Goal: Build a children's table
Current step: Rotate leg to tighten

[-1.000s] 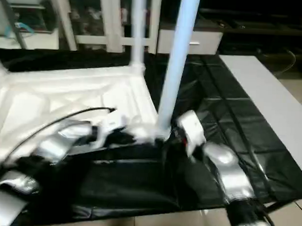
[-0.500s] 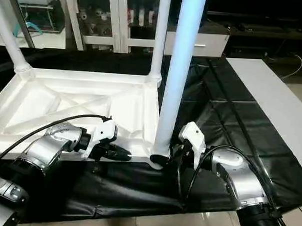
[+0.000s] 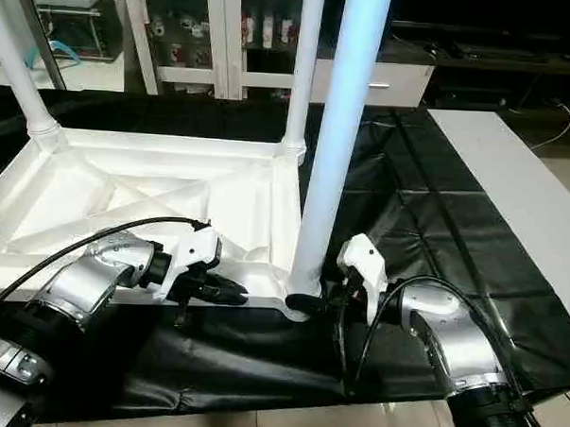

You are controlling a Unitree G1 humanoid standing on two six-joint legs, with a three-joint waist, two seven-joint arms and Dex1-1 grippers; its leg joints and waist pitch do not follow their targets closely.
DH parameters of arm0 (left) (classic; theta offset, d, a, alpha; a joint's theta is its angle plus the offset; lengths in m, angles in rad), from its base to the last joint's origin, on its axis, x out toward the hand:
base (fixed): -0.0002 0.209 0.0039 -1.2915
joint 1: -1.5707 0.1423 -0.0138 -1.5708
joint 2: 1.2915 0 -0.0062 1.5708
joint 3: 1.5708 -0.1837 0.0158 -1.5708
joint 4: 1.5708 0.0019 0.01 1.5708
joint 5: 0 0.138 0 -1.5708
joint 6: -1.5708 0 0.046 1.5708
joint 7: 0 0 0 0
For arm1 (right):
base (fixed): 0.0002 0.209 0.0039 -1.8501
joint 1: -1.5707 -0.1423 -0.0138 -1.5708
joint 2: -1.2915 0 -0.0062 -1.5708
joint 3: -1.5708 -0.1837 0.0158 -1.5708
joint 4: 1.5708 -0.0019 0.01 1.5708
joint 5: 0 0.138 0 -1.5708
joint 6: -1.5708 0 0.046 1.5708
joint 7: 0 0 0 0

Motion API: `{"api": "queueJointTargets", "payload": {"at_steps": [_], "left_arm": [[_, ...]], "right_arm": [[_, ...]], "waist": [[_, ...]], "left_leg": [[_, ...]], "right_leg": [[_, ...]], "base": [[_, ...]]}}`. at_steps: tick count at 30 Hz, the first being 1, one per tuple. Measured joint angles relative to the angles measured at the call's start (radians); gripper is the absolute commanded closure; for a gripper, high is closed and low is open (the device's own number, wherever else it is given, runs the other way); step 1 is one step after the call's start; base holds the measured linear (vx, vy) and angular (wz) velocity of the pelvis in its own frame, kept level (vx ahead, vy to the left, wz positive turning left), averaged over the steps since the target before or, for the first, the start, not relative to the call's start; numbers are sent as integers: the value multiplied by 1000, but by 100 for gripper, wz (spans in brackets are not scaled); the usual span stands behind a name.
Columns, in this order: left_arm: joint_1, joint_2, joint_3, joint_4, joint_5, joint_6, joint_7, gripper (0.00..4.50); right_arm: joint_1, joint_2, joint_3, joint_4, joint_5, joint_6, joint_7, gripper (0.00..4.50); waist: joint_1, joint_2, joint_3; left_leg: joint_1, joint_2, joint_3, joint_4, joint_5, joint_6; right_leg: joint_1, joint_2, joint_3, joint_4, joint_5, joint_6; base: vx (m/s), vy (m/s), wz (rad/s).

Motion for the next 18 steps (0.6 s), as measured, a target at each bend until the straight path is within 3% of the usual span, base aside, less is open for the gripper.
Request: {"api": "queueJointTargets", "payload": {"at_steps": [3, 9, 12, 14, 18], "left_arm": [[1, 0, 0, 0, 0, 0, 0, 450], [6, 4, 12, -2, 7, 7, 21, 450], [-8, -15, 27, 22, 31, 6, 95, 450], [-25, -41, 31, 45, 46, 13, 147, 450], [-115, -152, 51, 160, 78, 85, 364, 450]], "right_arm": [[0, 1, 0, 1, 0, -1, -1, 183], [-11, 48, -9, 45, -7, -28, -48, 190], [-41, 102, -23, 97, -29, -48, -156, 191], [-52, 129, -43, 123, -34, -48, -215, 191], [-133, 240, -108, 227, -73, -33, -497, 191]], "waist": [[0, 0, 0], [-7, -3, 0], [-27, -7, 1], [-29, -9, 1], [-40, -10, 2]], "left_leg": [[0, 0, 0, 0, 0, 0], [1, 0, 0, 0, 0, 0], [1, 0, 0, 1, 0, 0], [1, 0, 0, 3, 0, 0], [-1, -1, 0, 6, 0, 0]], "right_leg": [[0, 0, 0, 0, 0, 0], [0, 0, 0, 0, 0, 0], [0, 0, 0, 0, -2, 4], [1, 0, 0, -1, -2, 4], [0, 0, 2, -2, -1, 2]], "base": [[0, 0, 0], [0, 0, 0], [0, 0, 0], [0, 0, 0], [0, 0, 0]]}}
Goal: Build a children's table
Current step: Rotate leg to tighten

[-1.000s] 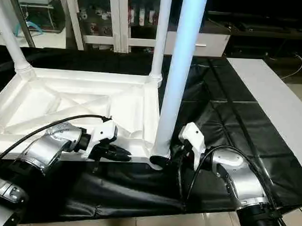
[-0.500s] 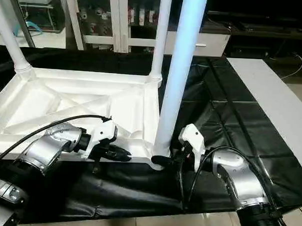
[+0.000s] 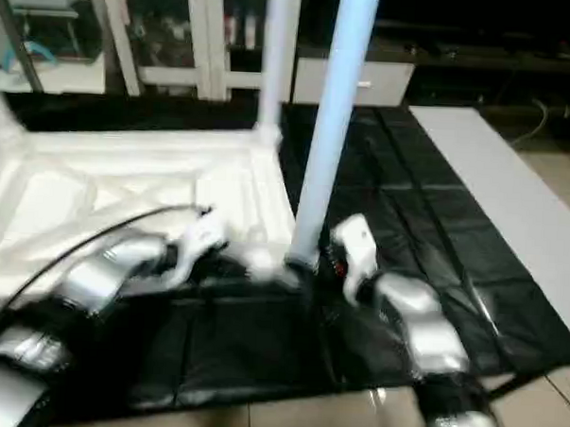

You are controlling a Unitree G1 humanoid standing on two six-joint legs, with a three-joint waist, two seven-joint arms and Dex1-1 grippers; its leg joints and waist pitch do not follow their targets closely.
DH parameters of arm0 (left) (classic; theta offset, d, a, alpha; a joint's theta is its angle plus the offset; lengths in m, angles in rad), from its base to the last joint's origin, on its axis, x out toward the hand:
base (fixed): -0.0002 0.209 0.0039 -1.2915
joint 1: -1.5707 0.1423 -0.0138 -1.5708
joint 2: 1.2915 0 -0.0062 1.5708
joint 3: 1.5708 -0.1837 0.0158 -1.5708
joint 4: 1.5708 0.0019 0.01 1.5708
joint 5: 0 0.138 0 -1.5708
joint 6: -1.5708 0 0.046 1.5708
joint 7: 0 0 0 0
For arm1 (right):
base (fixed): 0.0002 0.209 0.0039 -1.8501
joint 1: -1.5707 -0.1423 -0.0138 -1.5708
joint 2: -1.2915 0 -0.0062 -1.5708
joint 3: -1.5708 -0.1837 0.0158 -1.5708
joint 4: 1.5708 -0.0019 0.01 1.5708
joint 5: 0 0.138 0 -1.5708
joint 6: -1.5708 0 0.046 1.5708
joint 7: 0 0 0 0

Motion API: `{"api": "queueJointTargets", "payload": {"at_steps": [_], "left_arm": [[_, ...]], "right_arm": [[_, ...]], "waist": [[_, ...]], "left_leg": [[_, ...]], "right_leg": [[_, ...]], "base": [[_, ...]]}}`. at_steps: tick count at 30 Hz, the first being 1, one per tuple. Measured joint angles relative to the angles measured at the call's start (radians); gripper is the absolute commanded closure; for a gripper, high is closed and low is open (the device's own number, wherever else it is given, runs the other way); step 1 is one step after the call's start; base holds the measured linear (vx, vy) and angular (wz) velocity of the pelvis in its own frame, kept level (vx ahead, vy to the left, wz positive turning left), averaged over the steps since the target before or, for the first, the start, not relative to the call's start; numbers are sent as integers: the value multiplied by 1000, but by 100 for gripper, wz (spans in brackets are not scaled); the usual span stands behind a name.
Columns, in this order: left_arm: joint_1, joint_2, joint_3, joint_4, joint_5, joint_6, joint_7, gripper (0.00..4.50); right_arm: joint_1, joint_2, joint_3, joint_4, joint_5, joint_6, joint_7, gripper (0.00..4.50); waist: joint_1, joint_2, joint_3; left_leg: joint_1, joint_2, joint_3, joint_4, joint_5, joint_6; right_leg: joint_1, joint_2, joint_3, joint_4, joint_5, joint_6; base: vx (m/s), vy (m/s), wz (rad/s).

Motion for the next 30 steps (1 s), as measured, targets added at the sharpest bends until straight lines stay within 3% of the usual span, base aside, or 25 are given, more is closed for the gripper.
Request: {"api": "queueJointTargets", "payload": {"at_steps": [6, 12, 16, 18, 20, 22, 24, 30], "left_arm": [[-103, -125, 24, 166, 20, 1, 272, 450], [-123, -144, 42, 217, 37, -38, 330, 450], [-116, -140, 39, 207, 39, -45, 323, 450], [-111, -134, 37, 199, 39, -49, 304, 450], [-105, -124, 36, 189, 39, -54, 295, 450], [-85, -79, 38, 160, 37, -64, 270, 450], [-58, -45, 39, 120, 35, -70, 218, 450], [49, 101, -4, -48, -24, -83, -86, 450]], "right_arm": [[-134, 136, -52, 133, -72, 12, -376, 192], [-193, 201, -65, 213, -99, -19, -501, 192], [-174, 194, -67, 210, -104, -59, -472, 192], [-154, 187, -66, 188, -104, -67, -451, 136], [-133, 172, -46, 160, -111, -71, -420, 119], [-98, 150, -5, 89, -112, -74, -344, 112], [-76, 126, 14, 52, -105, -71, -272, 84], [0, -30, 73, -63, -65, -70, 24, 84]], "waist": [[0, 7, -2], [1, 10, -4], [2, 11, -3], [3, 11, -3], [2, 11, -3], [-18, 9, -2], [-22, 9, -1], [1, 7, -1]], "left_leg": [[-3, -1, 0, -5, 0, 1], [-4, 0, 1, -8, 3, 6], [-4, 0, 1, -8, 3, 6], [-4, 0, 1, -9, 3, 6], [-4, 0, 1, -9, 3, 6], [-5, 2, 1, -9, 3, 6], [-4, 3, 0, -9, 3, 6], [-2, 5, -1, -9, 0, 0]], "right_leg": [[-4, 0, 0, 1, 4, -6], [-8, 0, -1, 1, 3, -4], [-8, 0, -1, 1, 3, -4], [-9, 0, -1, 1, 2, -4], [-9, 1, -1, 1, 2, -4], [-9, 3, 0, 2, 2, -4], [-9, 4, -1, 2, 2, -4], [-7, 4, -3, 3, 2, -4]], "base": [[0, 0, 0], [0, 0, 0], [0, 0, 0], [0, 0, 0], [0, 0, 0], [0, 0, 0], [0, 0, 0], [0, 0, 0]]}}
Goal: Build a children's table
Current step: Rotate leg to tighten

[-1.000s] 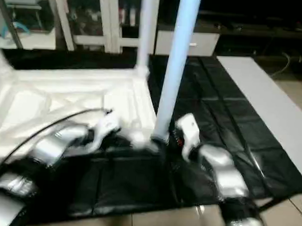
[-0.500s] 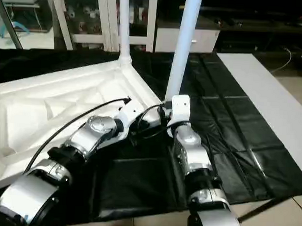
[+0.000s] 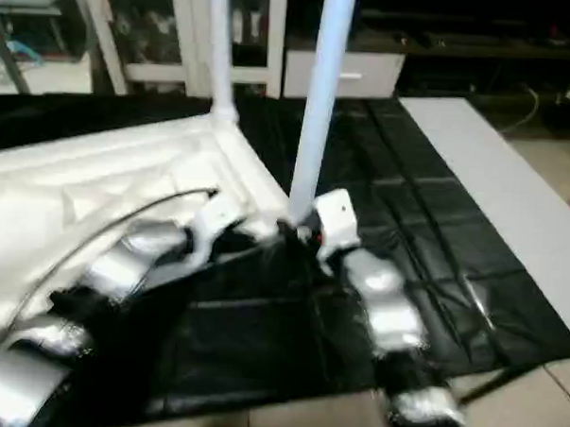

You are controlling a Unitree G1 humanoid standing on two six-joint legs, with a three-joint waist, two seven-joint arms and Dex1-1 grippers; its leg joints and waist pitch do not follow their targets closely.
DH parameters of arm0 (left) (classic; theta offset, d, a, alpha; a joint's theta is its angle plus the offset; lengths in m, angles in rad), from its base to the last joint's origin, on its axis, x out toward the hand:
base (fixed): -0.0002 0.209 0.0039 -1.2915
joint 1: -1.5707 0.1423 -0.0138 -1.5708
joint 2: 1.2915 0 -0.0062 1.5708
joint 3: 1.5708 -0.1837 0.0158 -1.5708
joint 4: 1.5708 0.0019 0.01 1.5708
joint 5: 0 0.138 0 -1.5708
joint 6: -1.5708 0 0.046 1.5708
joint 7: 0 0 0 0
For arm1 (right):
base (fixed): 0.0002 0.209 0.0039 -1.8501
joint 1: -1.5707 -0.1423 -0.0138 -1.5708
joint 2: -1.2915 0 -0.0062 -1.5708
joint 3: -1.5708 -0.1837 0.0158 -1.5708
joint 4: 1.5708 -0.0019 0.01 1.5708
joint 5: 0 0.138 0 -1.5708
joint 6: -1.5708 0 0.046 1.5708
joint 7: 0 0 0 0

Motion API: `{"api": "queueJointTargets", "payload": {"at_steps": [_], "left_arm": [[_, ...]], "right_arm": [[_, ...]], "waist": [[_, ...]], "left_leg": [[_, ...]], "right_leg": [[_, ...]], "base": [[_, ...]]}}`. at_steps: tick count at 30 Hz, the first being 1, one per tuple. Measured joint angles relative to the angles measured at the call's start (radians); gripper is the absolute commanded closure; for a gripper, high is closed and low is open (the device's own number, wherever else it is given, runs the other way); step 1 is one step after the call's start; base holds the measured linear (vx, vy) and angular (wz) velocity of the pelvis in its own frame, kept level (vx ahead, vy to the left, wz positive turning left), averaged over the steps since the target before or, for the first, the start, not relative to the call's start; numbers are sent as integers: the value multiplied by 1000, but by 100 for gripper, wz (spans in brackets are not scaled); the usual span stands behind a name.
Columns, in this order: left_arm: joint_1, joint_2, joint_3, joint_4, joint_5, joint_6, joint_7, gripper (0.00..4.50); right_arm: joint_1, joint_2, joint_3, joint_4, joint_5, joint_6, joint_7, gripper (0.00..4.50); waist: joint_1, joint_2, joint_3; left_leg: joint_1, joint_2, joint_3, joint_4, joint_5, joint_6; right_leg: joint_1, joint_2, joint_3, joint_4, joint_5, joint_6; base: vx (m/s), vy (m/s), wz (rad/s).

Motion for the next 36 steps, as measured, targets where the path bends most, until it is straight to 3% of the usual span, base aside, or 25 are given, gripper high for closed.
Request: {"api": "queueJointTargets", "payload": {"at_steps": [3, 9, 16, 24, 36], "left_arm": [[43, 70, -32, -87, -47, 14, -174, 450], [78, 95, -50, -159, -76, 66, -277, 450], [84, 97, -65, -176, -86, 77, -290, 450], [83, 95, -65, -178, -85, 82, -291, 450], [84, 103, -65, -184, -92, 97, -298, 450]], "right_arm": [[63, -65, 36, -87, 59, 16, 178, 84], [106, -141, 56, -148, 108, 47, 349, 84], [117, -190, 74, -162, 113, 81, 428, 84], [125, -191, 78, -161, 102, 100, 440, 165], [124, -184, 75, -153, 113, 102, 448, 176]], "waist": [[18, -1, 0], [26, -3, 1], [35, -3, 1], [37, -3, 1], [35, -4, 1]], "left_leg": [[0, -2, 1, 1, -1, 0], [1, -5, 1, 2, -1, 0], [2, -4, 1, 2, 0, 0], [2, -4, 1, 2, 0, 0], [1, -3, 1, 2, 0, 0]], "right_leg": [[2, -2, 1, -2, 0, 0], [4, -4, 3, -1, 0, -1], [4, -4, 2, -1, 0, 0], [4, -4, 2, -1, 0, 0], [4, -4, 2, -1, 0, 0]], "base": [[0, 0, 0], [0, 0, 0], [0, 0, 0], [0, 0, 0], [0, 0, 0]]}}
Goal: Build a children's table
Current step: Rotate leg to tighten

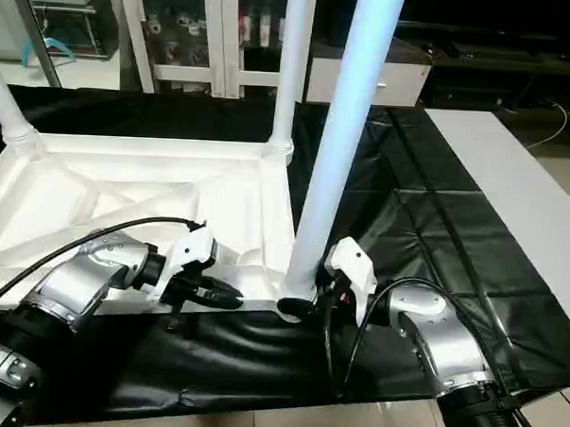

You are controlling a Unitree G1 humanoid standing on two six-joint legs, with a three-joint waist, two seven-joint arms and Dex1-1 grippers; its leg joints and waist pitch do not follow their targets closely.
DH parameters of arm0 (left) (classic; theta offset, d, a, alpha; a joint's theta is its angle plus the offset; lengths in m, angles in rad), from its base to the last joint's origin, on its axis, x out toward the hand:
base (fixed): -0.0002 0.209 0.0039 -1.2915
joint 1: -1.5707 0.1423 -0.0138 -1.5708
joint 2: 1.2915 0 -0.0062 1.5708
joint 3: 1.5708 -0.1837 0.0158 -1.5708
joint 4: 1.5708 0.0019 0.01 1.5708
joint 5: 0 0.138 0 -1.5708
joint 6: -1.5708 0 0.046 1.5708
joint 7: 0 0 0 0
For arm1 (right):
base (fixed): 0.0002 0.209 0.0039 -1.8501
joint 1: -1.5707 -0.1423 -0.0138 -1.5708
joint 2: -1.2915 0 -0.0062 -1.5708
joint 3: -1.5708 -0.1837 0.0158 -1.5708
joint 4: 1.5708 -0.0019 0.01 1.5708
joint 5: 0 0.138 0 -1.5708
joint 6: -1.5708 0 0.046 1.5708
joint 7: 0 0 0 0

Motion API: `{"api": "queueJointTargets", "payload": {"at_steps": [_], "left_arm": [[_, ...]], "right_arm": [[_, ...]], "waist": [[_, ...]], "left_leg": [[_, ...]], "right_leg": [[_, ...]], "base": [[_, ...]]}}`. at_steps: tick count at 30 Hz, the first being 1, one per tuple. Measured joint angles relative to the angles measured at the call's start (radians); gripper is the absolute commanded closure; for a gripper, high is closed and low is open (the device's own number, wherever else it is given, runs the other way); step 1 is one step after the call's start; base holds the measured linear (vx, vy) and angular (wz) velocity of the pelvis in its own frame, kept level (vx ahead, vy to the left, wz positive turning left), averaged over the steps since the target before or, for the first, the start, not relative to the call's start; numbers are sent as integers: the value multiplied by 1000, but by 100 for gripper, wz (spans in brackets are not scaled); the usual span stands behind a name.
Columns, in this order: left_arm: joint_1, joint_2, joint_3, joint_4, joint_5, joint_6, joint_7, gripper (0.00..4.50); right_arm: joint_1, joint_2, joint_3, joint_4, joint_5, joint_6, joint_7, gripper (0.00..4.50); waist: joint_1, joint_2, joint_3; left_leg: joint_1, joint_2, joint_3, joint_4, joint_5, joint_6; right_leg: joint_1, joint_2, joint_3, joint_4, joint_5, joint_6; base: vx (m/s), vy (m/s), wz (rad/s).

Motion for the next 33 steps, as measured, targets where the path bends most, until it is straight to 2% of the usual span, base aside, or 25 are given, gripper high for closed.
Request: {"api": "queueJointTargets", "payload": {"at_steps": [4, 6, 9, 14, 18, 21, 27, 29, 31, 33], "left_arm": [[5, 0, 5, -2, 1, 3, 16, 450], [-10, -21, 28, 32, 23, 2, 90, 450], [-66, -124, 51, 129, 67, -5, 288, 450], [-139, -245, 61, 246, 88, 18, 496, 450], [-197, -343, 69, 351, 116, -5, 676, 450], [-207, -369, 71, 387, 135, -45, 731, 450], [-206, -367, 71, 395, 148, -84, 738, 450], [-202, -356, 71, 393, 148, -98, 734, 450], [-194, -336, 72, 385, 148, -116, 726, 450], [-172, -299, 79, 360, 147, -140, 697, 450]], "right_arm": [[-2, 48, -13, 31, -4, -23, -40, 177], [-33, 112, -40, 93, -16, -27, -152, 177], [-83, 205, -117, 192, -25, -25, -373, 178], [-156, 301, -179, 299, -54, -44, -623, 178], [-245, 383, -231, 415, -94, -80, -864, 178], [-279, 410, -239, 468, -118, -114, -951, 178], [-284, 415, -239, 492, -140, -163, -958, 178], [-275, 414, -239, 493, -151, -188, -954, 122], [-255, 408, -215, 478, -172, -225, -926, 108], [-237, 381, -190, 432, -170, -231, -855, 89]], "waist": [[-3, -2, 0], [-17, -2, -1], [-24, -3, 0], [-25, -1, -1], [-24, 4, -2], [-22, 7, -4], [-20, 11, -4], [-20, 14, -4], [-24, 16, -4], [-39, 16, -3]], "left_leg": [[0, 1, 0, 0, 0, 0], [2, 1, 0, 2, 1, -1], [1, 0, -1, 6, 1, -1], [1, -3, 0, 7, 1, -1], [1, -3, 0, 5, 1, -1], [2, -3, 0, 1, 0, 0], [0, -2, 0, -2, 3, 5], [0, -2, 0, -2, 3, 4], [-1, -2, 0, -3, 2, 4], [-5, -1, 0, -3, 3, 5]], "right_leg": [[0, 1, 0, 1, 0, 0], [1, 1, 0, 2, 1, -1], [2, 0, 1, 0, -1, 2], [3, -1, 2, -2, -1, 2], [3, -1, 2, -2, 0, 1], [3, -1, 1, -2, 1, -1], [0, -1, 0, -1, 0, 1], [-1, -1, 0, -1, 0, 1], [-2, -1, 1, -1, 0, 1], [-4, 1, 1, 0, 0, 0]], "base": [[0, 0, 0], [0, 0, 0], [0, 0, 0], [0, 0, 0], [0, 0, 0], [0, 0, 0], [0, 0, 0], [0, 0, 0], [0, 0, 0], [0, 0, 0]]}}
